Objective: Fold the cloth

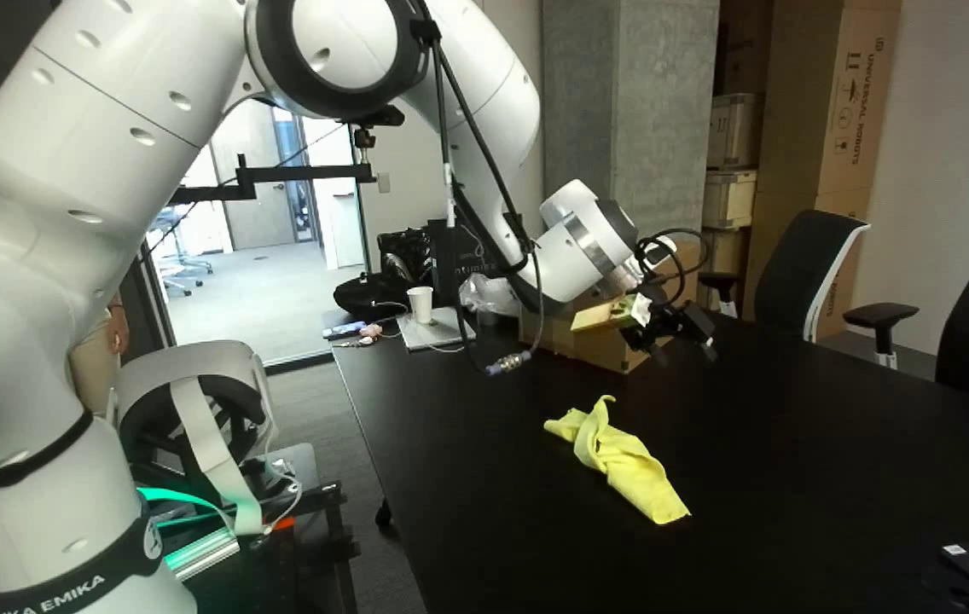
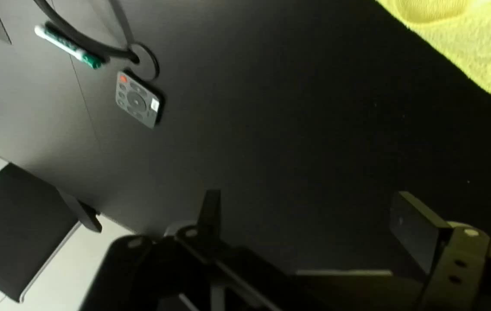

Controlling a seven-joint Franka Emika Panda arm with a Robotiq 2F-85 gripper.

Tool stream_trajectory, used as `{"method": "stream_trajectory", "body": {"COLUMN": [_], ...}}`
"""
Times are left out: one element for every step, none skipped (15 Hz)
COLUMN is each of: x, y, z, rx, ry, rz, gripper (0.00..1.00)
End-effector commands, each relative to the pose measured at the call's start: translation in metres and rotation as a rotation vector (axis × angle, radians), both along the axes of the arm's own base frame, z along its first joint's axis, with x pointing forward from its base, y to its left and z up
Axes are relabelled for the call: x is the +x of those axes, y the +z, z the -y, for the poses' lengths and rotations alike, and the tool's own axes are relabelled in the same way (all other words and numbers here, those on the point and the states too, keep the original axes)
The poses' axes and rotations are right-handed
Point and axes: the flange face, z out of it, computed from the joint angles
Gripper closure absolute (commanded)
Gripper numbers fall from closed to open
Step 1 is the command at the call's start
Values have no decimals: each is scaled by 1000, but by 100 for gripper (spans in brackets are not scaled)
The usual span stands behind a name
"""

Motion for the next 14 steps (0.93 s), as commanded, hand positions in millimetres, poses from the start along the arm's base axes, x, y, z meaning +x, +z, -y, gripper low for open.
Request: {"method": "stream_trajectory", "body": {"x": [-39,-49,-62,-72,-84,-94,-104,-117,-128,-139,-153,-166,-178,-191], "y": [36,45,58,68,79,93,107,120,134,150,164,179,194,209], "z": [43,54,63,71,80,88,96,104,111,118,124,131,135,139], "rx": [11,20,29,43,50,63,76,89,103,113,122,130,137,147], "ry": [-92,-112,-137,-152,-173,-191,-213,-234,-253,-261,-277,-291,-299,-303], "rz": [-147,-179,-216,-249,-280,-302,-321,-338,-352,-372,-376,-378,-384,-389], "gripper": [0,0,0,0,0,0,0,0,0,0,0,0,0,0]}}
